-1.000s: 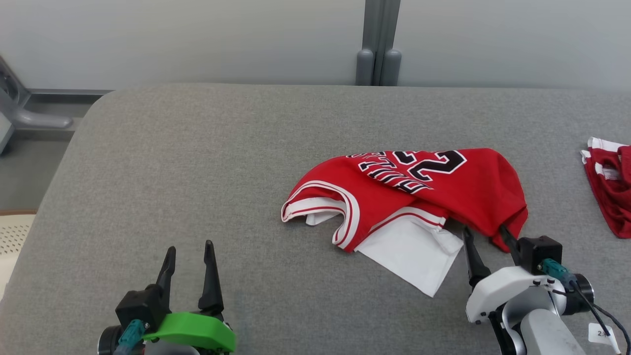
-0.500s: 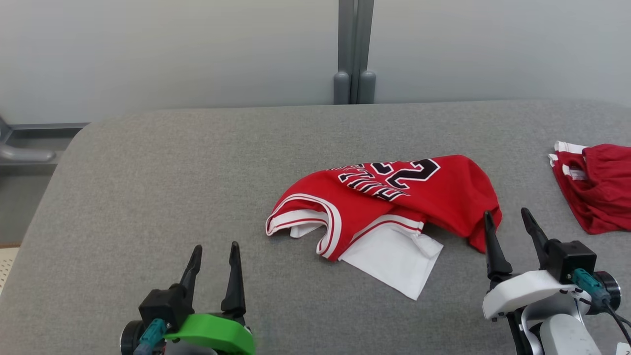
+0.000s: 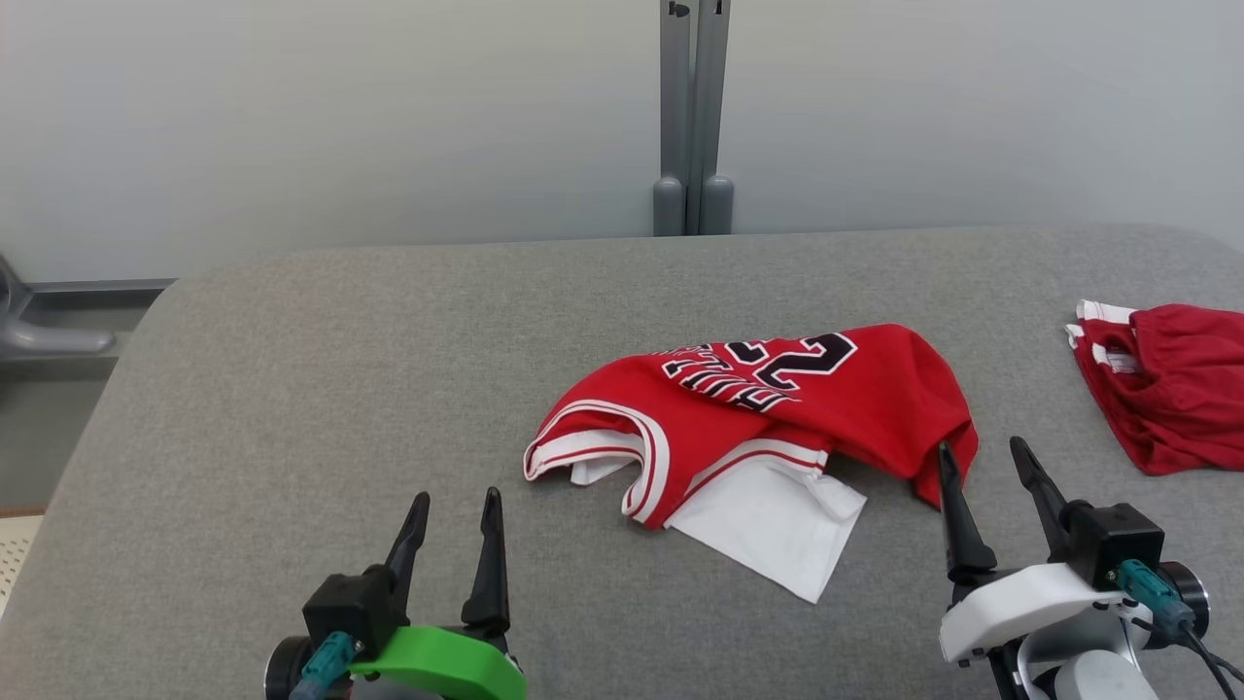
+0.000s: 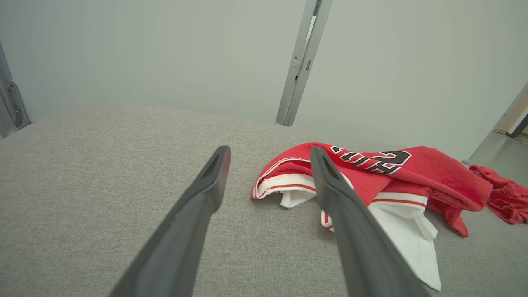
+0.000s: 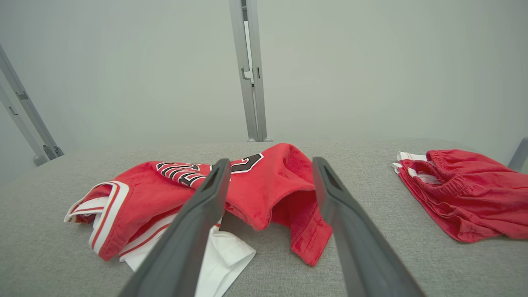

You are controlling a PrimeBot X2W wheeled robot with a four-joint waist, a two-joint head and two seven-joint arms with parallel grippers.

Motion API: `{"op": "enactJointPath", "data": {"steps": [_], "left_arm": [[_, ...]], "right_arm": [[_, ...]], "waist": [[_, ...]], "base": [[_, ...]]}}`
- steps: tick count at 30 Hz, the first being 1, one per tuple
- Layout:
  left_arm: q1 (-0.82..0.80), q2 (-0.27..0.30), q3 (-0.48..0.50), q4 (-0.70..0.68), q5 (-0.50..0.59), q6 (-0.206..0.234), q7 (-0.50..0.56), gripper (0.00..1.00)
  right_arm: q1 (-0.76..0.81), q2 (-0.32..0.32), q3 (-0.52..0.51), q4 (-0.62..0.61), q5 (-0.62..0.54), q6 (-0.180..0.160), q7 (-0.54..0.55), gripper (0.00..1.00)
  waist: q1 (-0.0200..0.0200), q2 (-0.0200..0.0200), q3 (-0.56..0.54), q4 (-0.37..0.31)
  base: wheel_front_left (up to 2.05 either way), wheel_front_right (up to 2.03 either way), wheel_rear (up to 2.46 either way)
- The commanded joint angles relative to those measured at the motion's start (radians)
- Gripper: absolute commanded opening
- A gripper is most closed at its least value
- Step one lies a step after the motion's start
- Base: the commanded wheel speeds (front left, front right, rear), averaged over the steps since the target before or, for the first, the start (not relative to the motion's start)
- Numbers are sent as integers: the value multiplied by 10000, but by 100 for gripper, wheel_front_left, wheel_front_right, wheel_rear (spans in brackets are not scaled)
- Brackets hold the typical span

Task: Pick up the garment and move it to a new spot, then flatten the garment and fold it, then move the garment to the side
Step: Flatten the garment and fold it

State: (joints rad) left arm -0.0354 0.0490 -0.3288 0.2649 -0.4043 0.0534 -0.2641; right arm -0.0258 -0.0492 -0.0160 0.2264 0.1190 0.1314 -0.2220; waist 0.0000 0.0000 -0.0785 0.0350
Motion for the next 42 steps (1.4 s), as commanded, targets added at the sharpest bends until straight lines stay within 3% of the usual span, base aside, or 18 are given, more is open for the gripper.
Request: {"op": "enactJointPath", "data": {"steps": [1, 13, 25, 35, 38, 42], "left_arm": [[42, 30, 38, 22, 49, 34, -1, 100], [-86, 30, -97, 24, 172, 32, -1, 100], [-530, 33, -1493, 636, -186, -107, 9, 100], [-2021, 38, -3061, 2703, -525, -867, 982, 100], [-2676, 38, -3448, 3406, -852, -879, 965, 100], [-3442, 38, -3755, 4383, -1556, -580, 878, 100]], "right_arm": [[63, -26, 27, 31, 39, -15, -69, 100], [-112, -28, -8, 68, -29, -15, -95, 100], [-236, -27, -247, 175, -179, -15, -42, 100], [-542, -24, -72, 16, -197, -15, 39, 100], [-770, -27, 36, -88, -208, -15, 41, 100], [-1067, -24, 203, -177, -134, -15, 14, 100]], "waist": [[0, 0, 7, 19], [0, 0, 147, 14], [0, 0, 483, -117], [0, 0, 954, -575], [0, 0, 1275, -873], [0, 0, 1690, -1300]], "base": [[0, 0, 0], [0, 0, 0], [0, 0, 0], [0, 0, 0], [0, 0, 0], [0, 0, 0]]}}
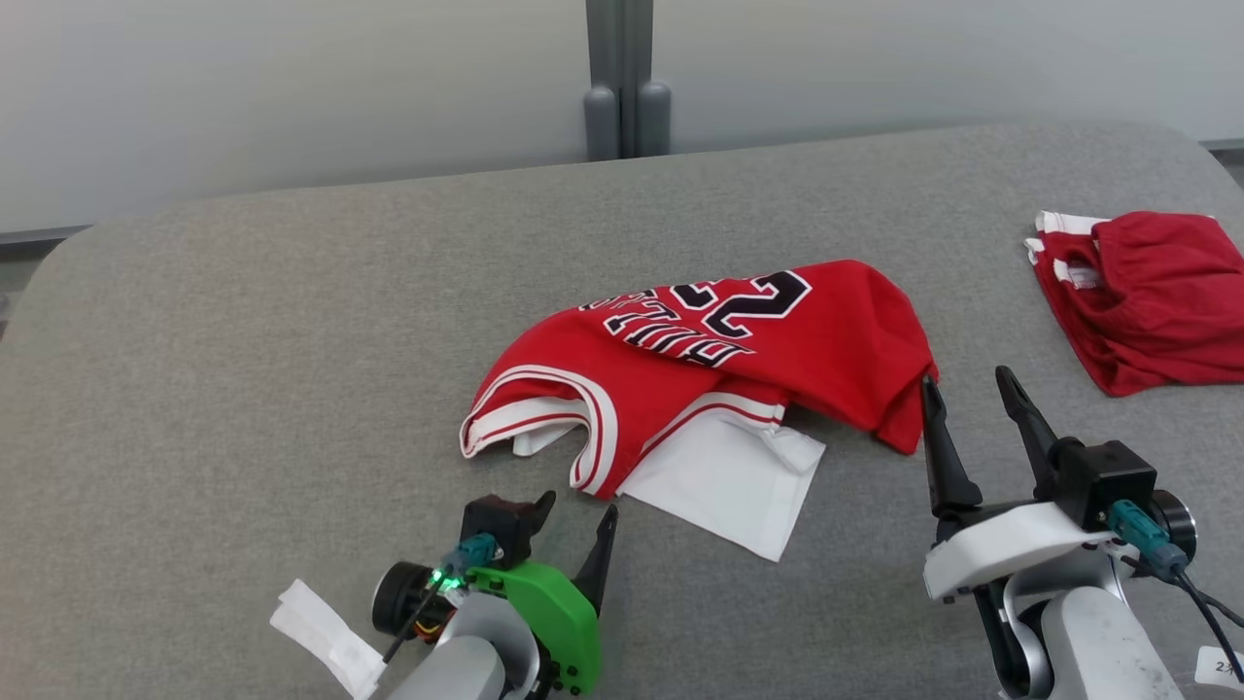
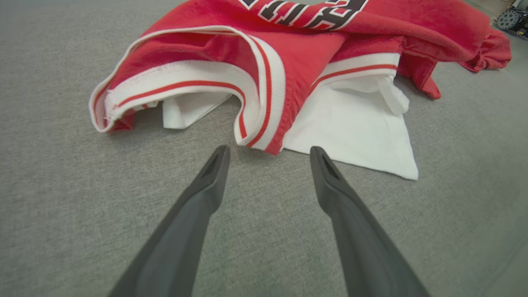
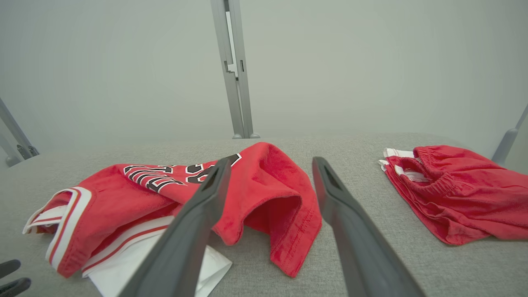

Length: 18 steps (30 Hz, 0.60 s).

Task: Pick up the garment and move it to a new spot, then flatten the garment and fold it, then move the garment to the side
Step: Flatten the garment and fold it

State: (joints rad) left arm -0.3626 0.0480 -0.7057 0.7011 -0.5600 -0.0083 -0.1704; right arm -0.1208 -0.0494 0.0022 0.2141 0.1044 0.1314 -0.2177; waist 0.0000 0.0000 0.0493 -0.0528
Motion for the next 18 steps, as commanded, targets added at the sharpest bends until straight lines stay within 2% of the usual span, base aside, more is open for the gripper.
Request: {"op": "enactJointPath", "data": {"steps": [1, 5, 8, 10, 11, 15, 18], "left_arm": [[-342, 44, -76, 239, -129, 61, -73, 100], [-890, 47, -344, 973, -914, 131, -271, 100], [-1147, 47, -519, 1088, -1424, 14, -519, 99], [-1308, 49, -523, 1077, -1718, 50, -720, 29], [-1363, 49, -503, 1085, -1807, 104, -799, 0], [-1608, 79, -369, 1299, -1702, 313, -934, 0], [-1861, 510, 164, 1027, -1421, 503, -965, 0]], "right_arm": [[-181, -25, 32, -78, 24, -15, -43, 100], [-357, -22, -18, -102, 24, -15, -112, 100], [-414, -24, -170, -60, -21, -15, -154, 100], [-426, -21, -278, -9, -33, -15, -198, 100], [-421, -22, -344, 7, -30, -15, -225, 100], [-394, -22, -566, 35, -14, -15, -278, 100], [-361, -22, -718, 2, -15, -15, -314, 100]], "waist": [[0, 0, 490, -508], [0, 0, 797, -799], [0, 0, 903, -847], [0, 0, 932, -842], [0, 0, 940, -827], [0, 0, 938, -703], [0, 0, 951, -598]], "base": [[0, 0, 0], [0, 0, 0], [0, 0, 0], [0, 0, 0], [0, 0, 0], [0, 0, 0], [0, 0, 0]]}}
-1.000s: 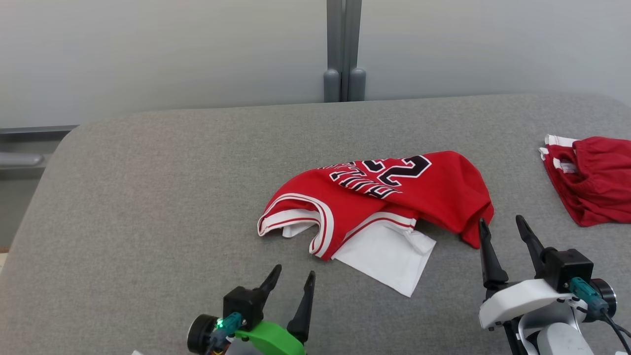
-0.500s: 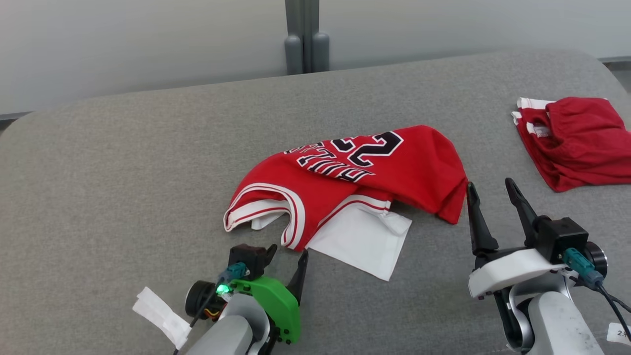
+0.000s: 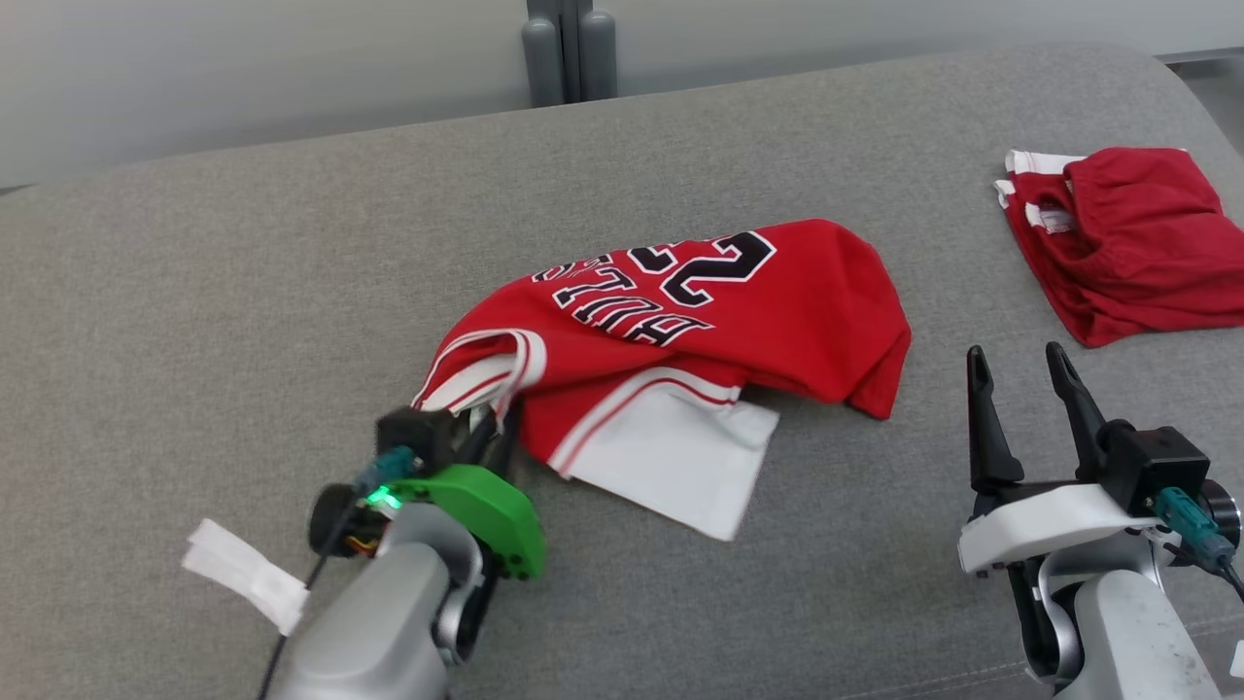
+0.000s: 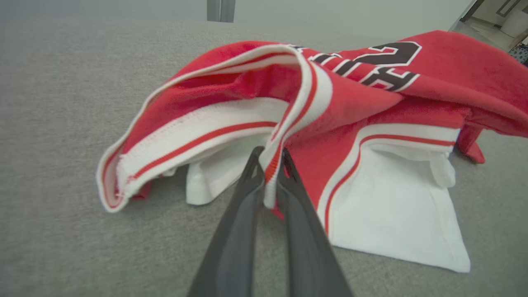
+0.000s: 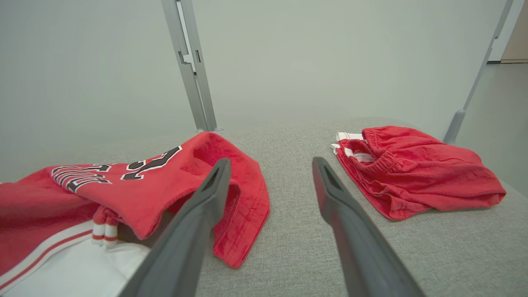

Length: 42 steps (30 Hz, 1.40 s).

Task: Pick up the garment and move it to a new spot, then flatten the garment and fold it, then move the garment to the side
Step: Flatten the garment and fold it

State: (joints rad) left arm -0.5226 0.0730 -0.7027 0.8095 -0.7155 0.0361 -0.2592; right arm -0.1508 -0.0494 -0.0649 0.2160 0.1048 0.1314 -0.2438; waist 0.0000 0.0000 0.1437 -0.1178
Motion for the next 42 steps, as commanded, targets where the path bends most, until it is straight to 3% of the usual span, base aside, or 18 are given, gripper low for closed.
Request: {"op": "enactJointPath", "data": {"steps": [1, 4, 9, 14, 23, 24, 25, 26, 35, 42], "left_arm": [[-289, 454, 417, -303, 245, 157, -63, 0], [-248, 986, 1007, -915, 583, 282, -57, 0], [-795, 1789, 1098, -868, 747, -111, 350, 0], [-1574, 2069, 1086, -83, 706, -364, 1016, 0], [-2624, 2166, 1172, 1315, 686, -594, 897, 0], [-2690, 2141, 1166, 1474, 688, -604, 850, 20], [-2727, 2105, 1188, 1591, 665, -612, 766, 47], [-2736, 2047, 1229, 1696, 608, -626, 639, 100], [-1846, 1544, 1694, 1437, 482, -719, -63, 100], [-46, 1404, 2708, -849, 1102, -175, -58, 100]], "right_arm": [[-58, -24, -101, -13, -25, -15, -70, 100], [-31, -22, -176, 8, -26, -15, -90, 100], [-134, -24, -27, 82, 16, -15, -129, 100], [-300, -21, 190, 178, 61, -15, -154, 100], [-545, -24, 276, 234, 6, -15, -184, 100], [-559, -24, 269, 255, -10, -15, -192, 100], [-566, -24, 264, 276, -23, -15, -197, 100], [-558, -24, 242, 293, -30, -15, -202, 100], [-148, -22, 51, 390, -116, -15, -204, 100], [248, -25, -99, 523, -207, -15, -175, 100]], "waist": [[0, 0, 15, 88], [0, 0, 21, 133], [0, 0, 160, -23], [0, 0, 442, -354], [0, 0, 854, -803], [0, 0, 856, -812], [0, 0, 839, -806], [0, 0, 797, -777], [0, 0, -142, 3], [0, 0, -1032, 662]], "base": [[0, 0, 0], [0, 0, 0], [0, 0, 0], [0, 0, 0], [0, 0, 0], [0, 0, 0], [0, 0, 0], [0, 0, 0], [0, 0, 0], [0, 0, 0]]}}
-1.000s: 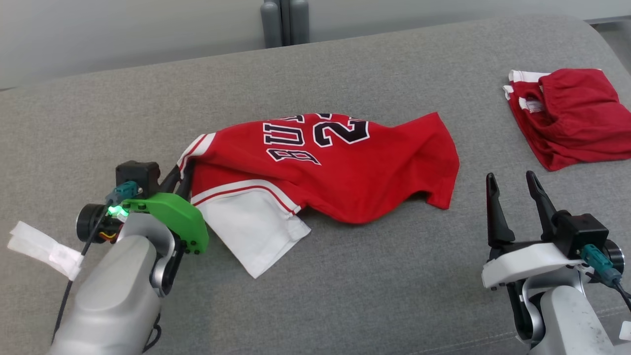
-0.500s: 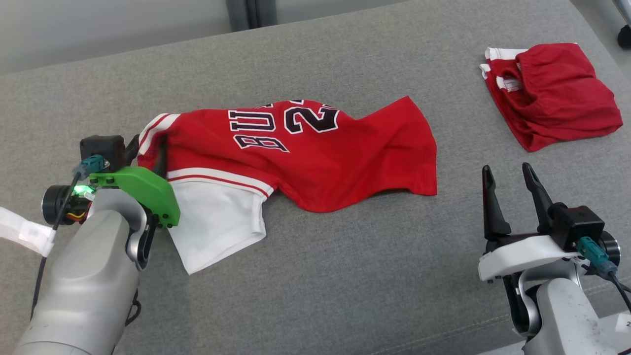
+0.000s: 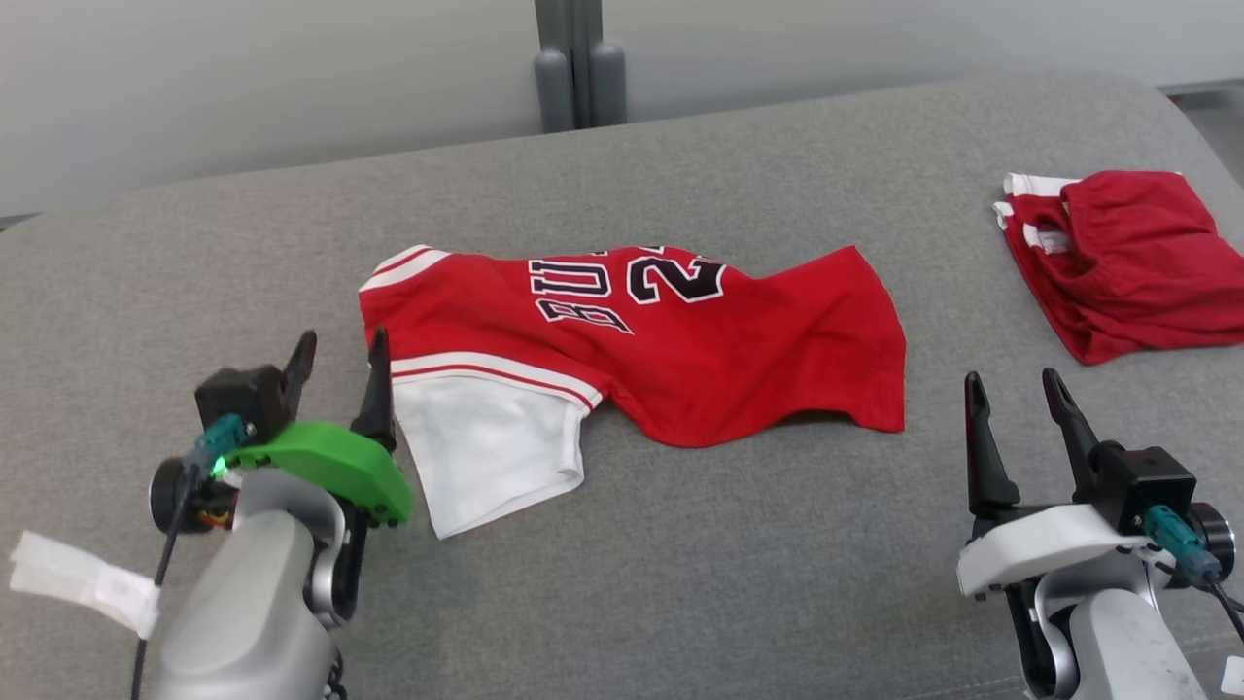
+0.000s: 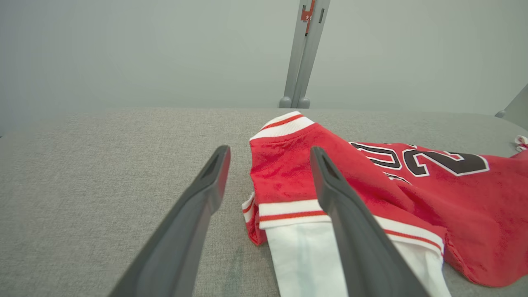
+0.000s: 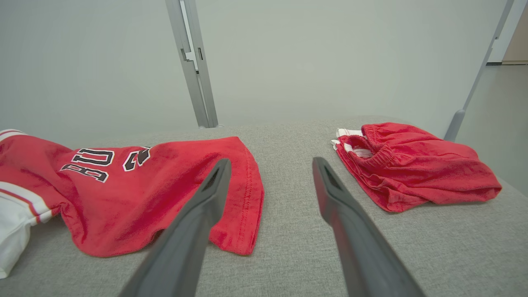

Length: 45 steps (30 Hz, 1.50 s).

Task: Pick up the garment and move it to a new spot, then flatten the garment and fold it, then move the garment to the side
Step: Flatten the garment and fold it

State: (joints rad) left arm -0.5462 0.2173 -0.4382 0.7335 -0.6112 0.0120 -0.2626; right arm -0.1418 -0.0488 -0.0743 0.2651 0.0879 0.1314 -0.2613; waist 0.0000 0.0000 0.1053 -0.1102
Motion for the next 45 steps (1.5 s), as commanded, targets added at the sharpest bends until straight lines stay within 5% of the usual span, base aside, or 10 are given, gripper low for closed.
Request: {"op": "enactJointPath", "data": {"steps": [1, 13, 23, 37, 45], "left_arm": [[490, -99, 180, -409, 158, 133, -22, 100], [4051, -986, 1272, -3337, 959, 656, -15, 100], [4577, -1186, 1224, -3714, 1425, 730, -16, 100], [3351, -1399, 753, -1633, 885, 740, 2094, 100], [2447, -1559, 627, -536, 592, 878, 2431, 100]], "right_arm": [[229, -31, -8, 50, -17, -15, 13, 100], [862, -31, 147, 25, 280, -15, 14, 100], [777, -31, 457, 125, 400, -15, 19, 100], [424, -31, 549, 402, 330, -15, 381, 100], [25, -30, 713, 728, 160, -15, 444, 100]], "waist": [[0, 0, -754, 650], [0, 0, -1409, 1176], [0, 0, -1346, 1165], [0, 0, -437, 458], [0, 0, 129, 0]], "base": [[0, 0, 0], [0, 0, 0], [0, 0, 0], [0, 0, 0], [0, 0, 0]]}}
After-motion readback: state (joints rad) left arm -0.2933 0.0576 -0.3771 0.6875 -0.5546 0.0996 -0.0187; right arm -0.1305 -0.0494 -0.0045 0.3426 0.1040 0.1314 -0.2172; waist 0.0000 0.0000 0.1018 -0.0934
